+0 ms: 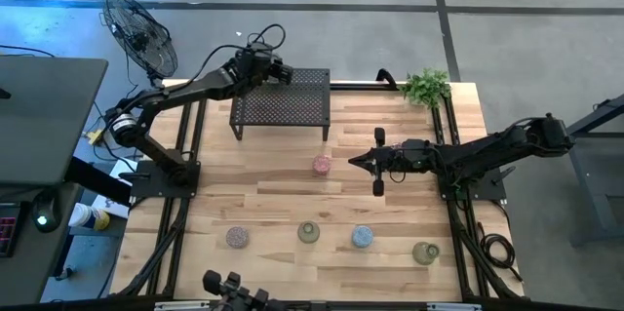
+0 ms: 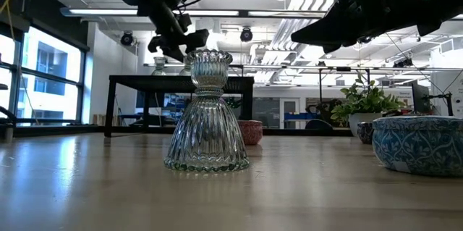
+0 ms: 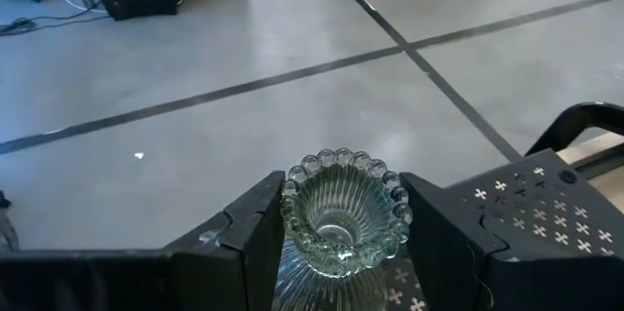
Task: Pick & Place candle stick holders
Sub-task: Put the green glass candle holder on the shelf
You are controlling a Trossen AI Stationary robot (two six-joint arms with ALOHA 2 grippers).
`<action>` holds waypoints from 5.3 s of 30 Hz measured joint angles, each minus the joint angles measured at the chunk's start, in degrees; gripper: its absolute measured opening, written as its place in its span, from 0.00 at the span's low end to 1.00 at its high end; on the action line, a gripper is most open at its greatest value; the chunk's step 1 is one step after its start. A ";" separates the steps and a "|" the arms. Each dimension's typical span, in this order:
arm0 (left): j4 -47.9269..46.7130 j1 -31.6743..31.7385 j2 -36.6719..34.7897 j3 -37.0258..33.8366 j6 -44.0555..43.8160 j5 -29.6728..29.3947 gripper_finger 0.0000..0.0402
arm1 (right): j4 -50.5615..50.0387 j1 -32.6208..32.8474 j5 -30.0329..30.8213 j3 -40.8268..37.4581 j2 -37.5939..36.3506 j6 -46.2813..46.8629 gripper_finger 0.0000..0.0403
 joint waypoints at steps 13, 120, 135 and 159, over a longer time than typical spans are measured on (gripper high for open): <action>-0.45 0.00 0.00 0.00 0.20 0.23 0.44 | 0.00 0.01 -0.02 0.00 0.00 0.13 0.00; -25.54 -64.92 17.34 14.27 -13.34 8.06 0.79 | 11.47 -0.10 -1.33 0.02 6.23 1.36 0.00; -23.41 -64.87 23.11 14.93 -15.29 6.54 0.72 | 11.50 1.89 -0.87 0.02 6.16 0.57 0.00; -43.91 -52.72 8.72 28.32 -9.62 3.15 0.41 | 11.48 1.89 -0.85 0.02 6.29 0.42 0.00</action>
